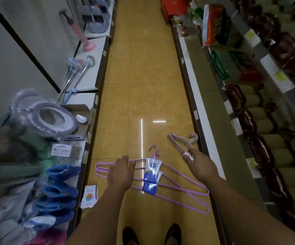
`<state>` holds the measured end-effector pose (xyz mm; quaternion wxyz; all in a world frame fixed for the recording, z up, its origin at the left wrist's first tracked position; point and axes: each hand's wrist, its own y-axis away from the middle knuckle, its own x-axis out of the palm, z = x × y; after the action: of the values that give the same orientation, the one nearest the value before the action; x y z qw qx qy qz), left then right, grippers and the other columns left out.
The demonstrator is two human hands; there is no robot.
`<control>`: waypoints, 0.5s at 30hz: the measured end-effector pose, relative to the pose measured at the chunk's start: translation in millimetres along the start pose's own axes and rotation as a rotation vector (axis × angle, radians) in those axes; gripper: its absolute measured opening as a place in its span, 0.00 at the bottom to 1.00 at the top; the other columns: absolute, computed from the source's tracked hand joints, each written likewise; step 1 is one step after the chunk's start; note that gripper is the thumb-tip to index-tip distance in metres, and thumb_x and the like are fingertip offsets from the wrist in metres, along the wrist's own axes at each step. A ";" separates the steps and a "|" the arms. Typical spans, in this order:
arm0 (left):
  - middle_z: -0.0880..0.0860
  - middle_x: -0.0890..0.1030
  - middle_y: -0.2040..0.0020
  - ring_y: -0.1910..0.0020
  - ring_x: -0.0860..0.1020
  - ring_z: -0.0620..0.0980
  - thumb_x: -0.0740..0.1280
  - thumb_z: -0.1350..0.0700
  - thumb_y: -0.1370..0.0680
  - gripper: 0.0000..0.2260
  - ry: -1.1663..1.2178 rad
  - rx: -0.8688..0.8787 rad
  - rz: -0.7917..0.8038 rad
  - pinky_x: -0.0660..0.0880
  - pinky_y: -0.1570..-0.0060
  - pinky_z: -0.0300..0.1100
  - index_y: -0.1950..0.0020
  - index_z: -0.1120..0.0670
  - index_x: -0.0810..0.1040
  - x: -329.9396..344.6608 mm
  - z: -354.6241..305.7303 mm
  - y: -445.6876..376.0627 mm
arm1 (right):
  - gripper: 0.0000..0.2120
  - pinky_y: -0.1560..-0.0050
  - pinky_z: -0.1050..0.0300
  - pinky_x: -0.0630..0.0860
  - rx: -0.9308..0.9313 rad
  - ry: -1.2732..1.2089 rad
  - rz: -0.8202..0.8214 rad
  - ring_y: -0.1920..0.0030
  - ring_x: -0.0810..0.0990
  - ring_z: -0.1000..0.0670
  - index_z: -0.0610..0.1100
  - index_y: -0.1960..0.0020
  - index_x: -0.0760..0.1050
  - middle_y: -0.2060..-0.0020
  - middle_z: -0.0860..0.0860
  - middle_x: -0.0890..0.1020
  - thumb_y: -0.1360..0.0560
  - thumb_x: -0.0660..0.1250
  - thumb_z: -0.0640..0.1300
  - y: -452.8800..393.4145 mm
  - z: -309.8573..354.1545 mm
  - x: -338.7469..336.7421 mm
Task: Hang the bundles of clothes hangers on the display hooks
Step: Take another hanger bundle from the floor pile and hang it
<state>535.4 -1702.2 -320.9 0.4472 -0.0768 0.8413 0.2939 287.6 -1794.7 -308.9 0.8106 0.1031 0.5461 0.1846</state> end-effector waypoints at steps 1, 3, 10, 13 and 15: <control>0.52 0.71 0.30 0.32 0.69 0.52 0.53 0.45 0.18 0.22 0.001 -0.002 0.010 0.64 0.33 0.50 0.27 0.52 0.65 12.3 4.3 -12.4 | 0.23 0.46 0.54 0.73 0.005 -0.001 0.004 0.41 0.77 0.48 0.49 0.30 0.68 0.37 0.49 0.77 0.20 0.53 0.59 -12.9 -6.9 12.0; 0.53 0.71 0.31 0.32 0.69 0.52 0.53 0.44 0.18 0.21 -0.006 0.003 0.026 0.65 0.33 0.50 0.27 0.52 0.65 39.9 16.0 -40.5 | 0.22 0.46 0.53 0.75 0.010 -0.013 0.006 0.42 0.77 0.48 0.48 0.31 0.69 0.39 0.49 0.78 0.20 0.54 0.58 -39.5 -20.2 39.6; 0.53 0.71 0.31 0.32 0.70 0.52 0.53 0.44 0.18 0.22 -0.089 0.015 0.062 0.66 0.34 0.49 0.27 0.52 0.65 160.4 79.7 -150.0 | 0.24 0.42 0.51 0.73 0.057 0.055 0.040 0.37 0.74 0.47 0.48 0.28 0.66 0.34 0.48 0.75 0.19 0.54 0.58 -133.9 -72.9 163.0; 0.53 0.70 0.29 0.31 0.68 0.53 0.52 0.44 0.18 0.22 -0.115 0.012 0.097 0.64 0.32 0.49 0.26 0.52 0.63 210.9 104.3 -188.7 | 0.25 0.41 0.51 0.72 0.073 0.136 0.111 0.36 0.73 0.46 0.47 0.28 0.64 0.33 0.47 0.74 0.19 0.52 0.59 -172.5 -97.1 213.9; 0.53 0.70 0.29 0.31 0.68 0.52 0.53 0.45 0.18 0.22 -0.120 0.025 0.104 0.65 0.32 0.50 0.26 0.52 0.64 243.3 119.1 -212.7 | 0.26 0.40 0.50 0.71 0.095 0.146 0.149 0.35 0.73 0.45 0.47 0.27 0.63 0.32 0.46 0.73 0.19 0.51 0.60 -197.4 -110.9 247.7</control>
<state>559.9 -1776.0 -656.5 0.4816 -0.0096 0.8196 0.3102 305.2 -1876.3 -634.0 0.7469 0.1682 0.6026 0.2252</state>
